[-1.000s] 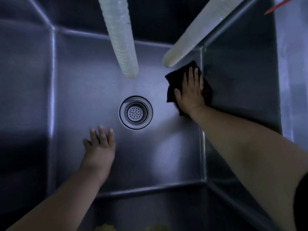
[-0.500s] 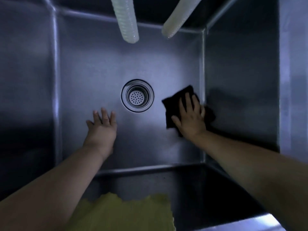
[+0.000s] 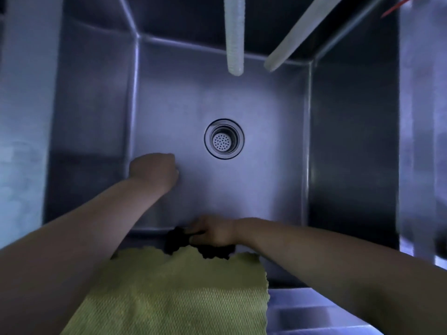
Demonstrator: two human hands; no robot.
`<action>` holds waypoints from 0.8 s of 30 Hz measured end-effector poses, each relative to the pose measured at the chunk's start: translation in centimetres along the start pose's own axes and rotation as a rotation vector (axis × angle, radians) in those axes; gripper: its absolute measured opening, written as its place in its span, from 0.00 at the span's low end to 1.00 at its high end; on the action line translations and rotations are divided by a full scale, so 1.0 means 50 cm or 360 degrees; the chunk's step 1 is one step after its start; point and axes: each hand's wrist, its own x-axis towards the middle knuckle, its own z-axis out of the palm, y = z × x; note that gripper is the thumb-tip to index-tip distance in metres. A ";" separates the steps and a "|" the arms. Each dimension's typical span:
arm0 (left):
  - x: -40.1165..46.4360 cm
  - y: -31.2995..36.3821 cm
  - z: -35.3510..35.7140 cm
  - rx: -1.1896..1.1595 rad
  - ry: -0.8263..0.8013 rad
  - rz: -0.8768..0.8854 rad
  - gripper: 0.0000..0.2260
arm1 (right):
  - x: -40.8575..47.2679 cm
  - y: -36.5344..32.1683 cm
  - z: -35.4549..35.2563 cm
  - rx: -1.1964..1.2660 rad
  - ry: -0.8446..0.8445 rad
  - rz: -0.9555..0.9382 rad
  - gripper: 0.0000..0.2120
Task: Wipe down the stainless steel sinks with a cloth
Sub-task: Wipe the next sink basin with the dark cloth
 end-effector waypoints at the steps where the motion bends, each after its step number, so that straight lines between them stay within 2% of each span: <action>1: -0.003 -0.011 0.002 -0.0029 0.0049 -0.0038 0.11 | 0.006 -0.004 0.008 -0.0003 -0.0084 -0.0020 0.14; 5: -0.014 -0.038 0.021 -0.0068 0.0010 -0.0153 0.12 | -0.049 0.040 0.012 0.0113 -0.0119 0.0262 0.16; 9: -0.022 -0.036 0.041 -0.0089 -0.0047 -0.0118 0.14 | -0.185 0.142 -0.004 0.0123 -0.0142 0.0643 0.19; 11: -0.030 -0.029 0.045 -0.0134 -0.0039 -0.0104 0.14 | -0.247 0.187 -0.010 -0.0023 -0.0230 0.0956 0.19; 13: -0.036 -0.023 0.044 -0.0160 -0.0033 -0.0093 0.14 | -0.278 0.203 -0.015 -0.0189 -0.0334 0.1135 0.20; 16: -0.043 -0.022 0.043 -0.0176 -0.0039 -0.0068 0.14 | -0.266 0.177 -0.011 -0.0289 -0.0361 0.1123 0.20; 19: -0.045 -0.022 0.039 -0.0192 -0.0021 -0.0049 0.14 | -0.238 0.130 -0.015 -0.0081 -0.0303 0.1046 0.19; 24: -0.045 0.000 0.046 -0.0178 -0.0074 -0.0020 0.14 | -0.171 0.061 -0.007 0.0076 -0.0224 0.0677 0.21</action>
